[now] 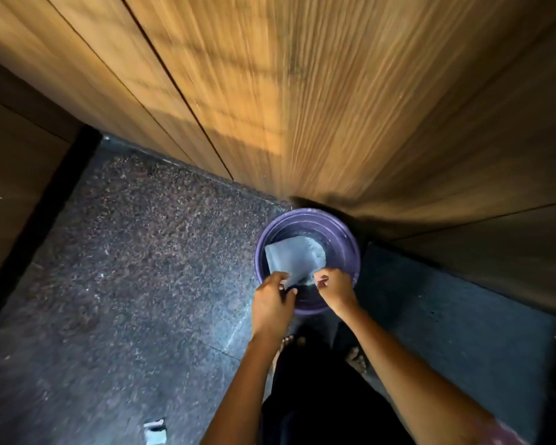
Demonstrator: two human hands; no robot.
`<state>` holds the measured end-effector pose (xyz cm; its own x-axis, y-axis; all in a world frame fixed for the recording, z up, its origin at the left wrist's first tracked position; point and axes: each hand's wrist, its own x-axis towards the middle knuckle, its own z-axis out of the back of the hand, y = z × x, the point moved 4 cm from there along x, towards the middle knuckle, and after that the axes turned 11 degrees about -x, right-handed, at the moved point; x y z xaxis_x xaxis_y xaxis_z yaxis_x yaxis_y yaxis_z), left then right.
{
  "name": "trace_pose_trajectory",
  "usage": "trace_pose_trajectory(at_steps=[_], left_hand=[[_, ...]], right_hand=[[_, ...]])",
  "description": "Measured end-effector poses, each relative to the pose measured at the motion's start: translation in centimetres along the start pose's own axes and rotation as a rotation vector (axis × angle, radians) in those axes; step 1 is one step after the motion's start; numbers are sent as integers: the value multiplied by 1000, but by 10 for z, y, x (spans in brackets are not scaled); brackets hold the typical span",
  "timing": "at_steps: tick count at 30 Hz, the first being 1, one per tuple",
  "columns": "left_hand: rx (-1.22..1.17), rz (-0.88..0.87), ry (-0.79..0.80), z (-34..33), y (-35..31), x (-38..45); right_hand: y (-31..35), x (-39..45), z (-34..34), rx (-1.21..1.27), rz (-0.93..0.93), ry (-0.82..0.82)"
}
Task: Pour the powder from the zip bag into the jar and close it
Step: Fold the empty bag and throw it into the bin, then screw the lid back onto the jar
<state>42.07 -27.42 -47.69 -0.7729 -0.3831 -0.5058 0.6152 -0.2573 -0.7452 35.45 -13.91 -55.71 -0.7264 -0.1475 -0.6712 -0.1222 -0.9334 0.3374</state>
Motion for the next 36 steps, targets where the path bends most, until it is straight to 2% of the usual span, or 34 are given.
trace_pose_trajectory(at_steps=[3,7,13,16,21,26,36], left_hand=[[-19,-42,-12,24,-60,-27],[-96,-148,-56,83,-180,-80],[-211,-495,-95,169,-351,-160],[-261,-637,-24,180,-406,-186],[-332,-837,89,162,-480,-198],[-346,-959,110,122,-548,-193],[-323,-929,169,-8,-651,-161]], right_hand=[[30,-55,59,201,15,-104],[91,-155,171,284,93,-234],[162,-297,341,230,244,-506],[168,-346,402,265,314,-666],[141,-374,474,351,275,-938],[85,-378,543,402,146,-1114],[-49,-357,665,431,-6,-1215]])
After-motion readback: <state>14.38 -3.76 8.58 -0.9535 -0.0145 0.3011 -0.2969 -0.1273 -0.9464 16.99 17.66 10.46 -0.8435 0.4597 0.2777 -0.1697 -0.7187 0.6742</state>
